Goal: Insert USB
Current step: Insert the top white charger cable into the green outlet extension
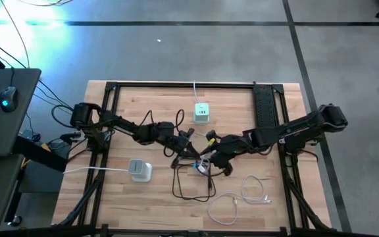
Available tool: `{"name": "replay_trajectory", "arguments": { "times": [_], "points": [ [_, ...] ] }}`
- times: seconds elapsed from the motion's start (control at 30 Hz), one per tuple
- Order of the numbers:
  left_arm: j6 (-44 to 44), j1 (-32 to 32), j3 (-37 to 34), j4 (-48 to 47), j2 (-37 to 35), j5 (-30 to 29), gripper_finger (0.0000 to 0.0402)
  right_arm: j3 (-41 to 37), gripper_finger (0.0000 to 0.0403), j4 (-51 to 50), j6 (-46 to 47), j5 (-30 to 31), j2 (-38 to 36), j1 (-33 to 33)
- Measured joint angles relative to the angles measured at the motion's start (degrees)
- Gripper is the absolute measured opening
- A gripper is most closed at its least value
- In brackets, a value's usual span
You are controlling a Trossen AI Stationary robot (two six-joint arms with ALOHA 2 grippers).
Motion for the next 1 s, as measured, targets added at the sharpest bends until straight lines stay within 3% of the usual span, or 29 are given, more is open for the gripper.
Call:
{"name": "replay_trajectory", "arguments": {
  "times": [0.13,0.27,0.43,0.57,0.77,0.87,1.0],
  "points": [
    [1.3,-0.6,0.0,0.5,0.0,-3.5,0.0,-0.3,0.0126,-6.2,10.6,0.1,0.0,-1.6],
    [2.2,-1.0,0.0,1.3,0.0,-4.8,0.0,-4.9,0.0126,-5.2,17.0,0.1,-0.8,-2.4],
    [2.2,-1.1,0.0,1.3,0.0,-7.5,0.0,-13.7,0.0126,5.2,25.7,4.0,-1.4,-2.9],
    [2.3,-1.2,0.0,1.3,0.0,-10.0,0.0,-20.8,0.0126,20.0,33.7,7.7,-2.0,-2.5],
    [1.6,-1.2,-0.1,1.8,0.0,-10.4,0.0,-26.7,0.0126,36.5,44.4,6.5,-1.9,-1.8],
    [0.7,-0.9,-0.1,2.5,0.0,-8.0,0.0,-27.5,0.0126,39.2,42.9,7.1,-1.9,-1.6],
    [-0.9,-0.8,-0.1,5.4,-0.1,-4.1,0.0,-27.5,0.0126,44.0,34.2,12.0,-1.9,0.8]
  ]
}}
